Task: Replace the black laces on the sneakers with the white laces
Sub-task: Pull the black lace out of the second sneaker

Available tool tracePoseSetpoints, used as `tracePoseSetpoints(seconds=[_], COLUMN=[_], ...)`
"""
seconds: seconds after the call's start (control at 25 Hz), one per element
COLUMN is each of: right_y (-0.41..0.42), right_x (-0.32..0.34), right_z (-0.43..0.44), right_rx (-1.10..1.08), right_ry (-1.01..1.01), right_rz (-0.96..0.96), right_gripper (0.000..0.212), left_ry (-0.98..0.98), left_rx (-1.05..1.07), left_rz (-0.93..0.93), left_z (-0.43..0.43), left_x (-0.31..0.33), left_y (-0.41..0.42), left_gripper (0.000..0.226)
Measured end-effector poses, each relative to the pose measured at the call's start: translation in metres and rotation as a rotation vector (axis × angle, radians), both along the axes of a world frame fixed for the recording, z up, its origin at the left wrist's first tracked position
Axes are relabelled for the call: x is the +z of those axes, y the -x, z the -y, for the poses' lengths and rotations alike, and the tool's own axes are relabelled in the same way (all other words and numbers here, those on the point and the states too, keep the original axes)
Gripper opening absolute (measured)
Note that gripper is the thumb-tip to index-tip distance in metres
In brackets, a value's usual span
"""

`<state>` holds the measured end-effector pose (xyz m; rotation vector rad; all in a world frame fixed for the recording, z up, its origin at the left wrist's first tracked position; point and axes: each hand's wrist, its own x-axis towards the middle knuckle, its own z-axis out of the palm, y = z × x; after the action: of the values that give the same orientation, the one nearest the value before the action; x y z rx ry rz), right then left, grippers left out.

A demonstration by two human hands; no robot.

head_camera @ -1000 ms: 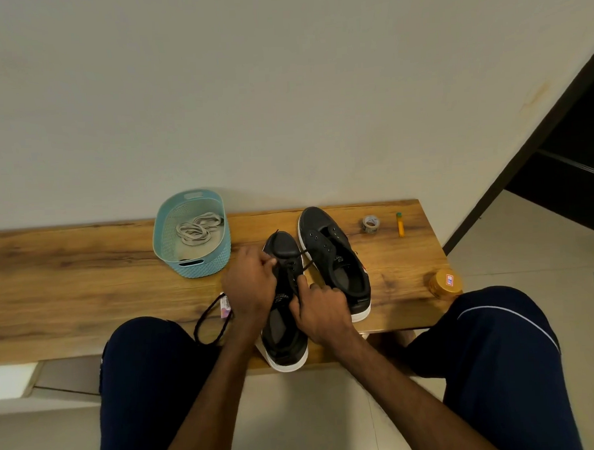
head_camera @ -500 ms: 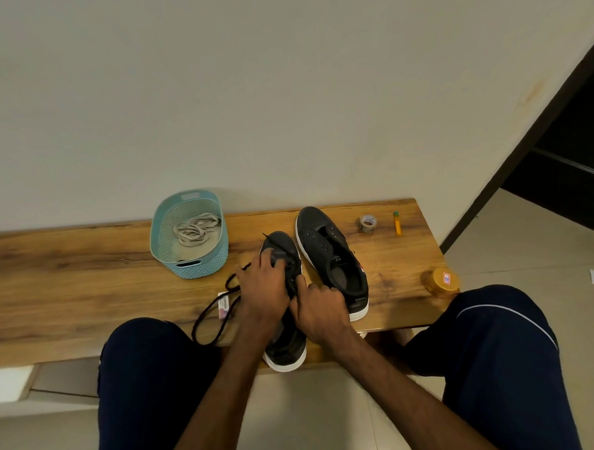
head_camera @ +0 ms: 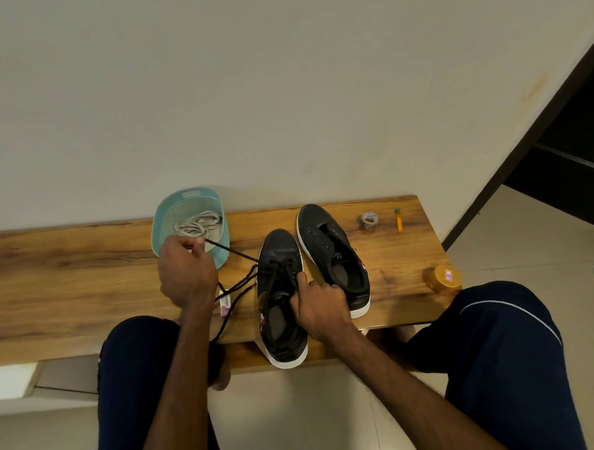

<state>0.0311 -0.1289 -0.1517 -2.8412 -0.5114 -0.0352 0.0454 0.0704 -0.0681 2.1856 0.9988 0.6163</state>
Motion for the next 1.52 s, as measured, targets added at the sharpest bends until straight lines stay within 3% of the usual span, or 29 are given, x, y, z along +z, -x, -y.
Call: tracePoseSetpoints(seconds=[0.12, 0.24, 0.36, 0.48, 0.64, 0.72, 0.84, 0.92, 1.0, 1.04, 1.16, 1.36, 1.52], right_y=[0.001, 0.001, 0.001, 0.001, 0.002, 0.002, -0.007, -0.021, -0.031, -0.033, -0.033, -0.040, -0.034], right_x=[0.002, 0.001, 0.002, 0.001, 0.003, 0.005, 0.019, 0.030, 0.034, 0.034, 0.028, 0.009, -0.004], right_z=[-0.001, -0.001, 0.000, 0.000, -0.001, -0.004, -0.009, -0.009, -0.011, -0.013, -0.019, -0.020, -0.031], right_rx=[0.001, 0.002, 0.016, 0.020, 0.002, -0.049, -0.004, 0.139, 0.204, 0.203, 0.200, 0.124, 0.004], right_ry=[0.000, 0.010, 0.020, 0.019, 0.022, 0.001, -0.139, -0.175, -0.165, -0.155, -0.107, -0.175, -0.154], right_rz=[-0.014, -0.020, -0.019, -0.021, -0.052, -0.058, 0.035, -0.037, -0.182, -0.222, -0.167, -0.145, -0.076], right_gripper=[0.032, 0.032, 0.033, 0.033, 0.035, 0.038, 0.048, 0.048, 0.053, 0.054, 0.051, 0.043, 0.029], left_ry=[-0.297, -0.375, -0.458, -0.492, -0.223, -0.213, -0.236, -0.050, 0.138, 0.123, 0.002, 0.080, 0.063], left_rx=[-0.259, -0.624, -0.770, -0.723, -0.431, -0.329, -0.511, -0.699, -0.749, -0.736, -0.706, -0.856, -0.714], left_rz=[-0.293, -0.372, -0.471, -0.501, -0.187, -0.250, -0.477, -0.480, -0.458, -0.454, -0.458, -0.567, -0.461], left_z=[0.004, 0.039, 0.069, 0.072, 0.057, 0.036, 0.019, 0.025, 0.035, 0.039, 0.045, 0.046, 0.054], left_x=[-0.012, -0.027, -0.040, -0.048, -0.033, -0.026, -0.025, -0.029, -0.034, -0.035, -0.038, -0.043, -0.046], left_y=[0.003, -0.001, -0.004, -0.005, -0.005, -0.003, 0.002, 0.004, 0.004, 0.003, 0.003, 0.005, 0.014], left_gripper=[0.030, 0.037, 0.035, 0.028, 0.014, 0.020, 0.059, 0.069, 0.060, 0.055, 0.042, 0.051, 0.028])
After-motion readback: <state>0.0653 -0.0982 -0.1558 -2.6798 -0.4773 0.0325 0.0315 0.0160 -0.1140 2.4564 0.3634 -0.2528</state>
